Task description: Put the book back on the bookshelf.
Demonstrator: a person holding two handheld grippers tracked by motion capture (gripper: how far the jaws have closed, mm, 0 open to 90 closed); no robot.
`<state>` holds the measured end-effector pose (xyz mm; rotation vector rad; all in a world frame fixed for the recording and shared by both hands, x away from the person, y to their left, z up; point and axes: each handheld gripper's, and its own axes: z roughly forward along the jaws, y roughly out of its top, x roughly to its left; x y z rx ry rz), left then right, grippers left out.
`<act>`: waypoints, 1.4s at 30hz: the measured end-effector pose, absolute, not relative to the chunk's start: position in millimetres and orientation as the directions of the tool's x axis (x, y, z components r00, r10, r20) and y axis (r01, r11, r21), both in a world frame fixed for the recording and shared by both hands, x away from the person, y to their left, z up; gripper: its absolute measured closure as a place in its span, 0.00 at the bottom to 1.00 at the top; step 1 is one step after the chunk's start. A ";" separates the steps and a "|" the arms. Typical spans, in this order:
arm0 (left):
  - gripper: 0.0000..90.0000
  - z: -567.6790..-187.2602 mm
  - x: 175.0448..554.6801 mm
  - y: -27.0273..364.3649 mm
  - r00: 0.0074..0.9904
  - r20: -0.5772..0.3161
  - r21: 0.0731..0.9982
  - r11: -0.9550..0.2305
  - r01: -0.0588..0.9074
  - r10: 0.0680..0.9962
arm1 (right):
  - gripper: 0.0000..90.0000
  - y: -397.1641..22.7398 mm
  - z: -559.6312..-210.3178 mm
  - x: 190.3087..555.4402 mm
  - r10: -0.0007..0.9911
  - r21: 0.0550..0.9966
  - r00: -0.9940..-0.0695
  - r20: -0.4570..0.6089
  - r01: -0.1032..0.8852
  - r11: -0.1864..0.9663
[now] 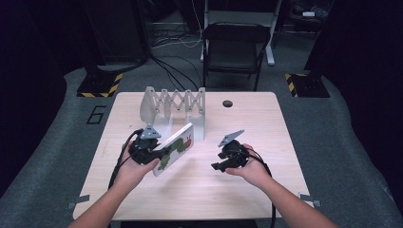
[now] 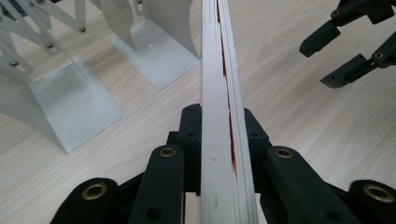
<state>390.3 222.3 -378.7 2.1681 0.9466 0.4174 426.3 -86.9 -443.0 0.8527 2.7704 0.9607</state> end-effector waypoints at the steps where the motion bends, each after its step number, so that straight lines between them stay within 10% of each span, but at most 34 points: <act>1: 0.84 -378.1 390.5 223.5 0.673 0.008 0.727 -0.467 0.504 0.739 | 0.50 -86.4 -444.2 426.3 0.531 0.598 -0.842 0.095 0.474 0.646; 42: 0.84 -356.1 413.6 282.6 0.508 0.014 0.744 -0.348 0.570 0.861 | 0.49 -69.1 -452.4 424.8 0.525 0.612 -0.847 0.085 0.460 0.643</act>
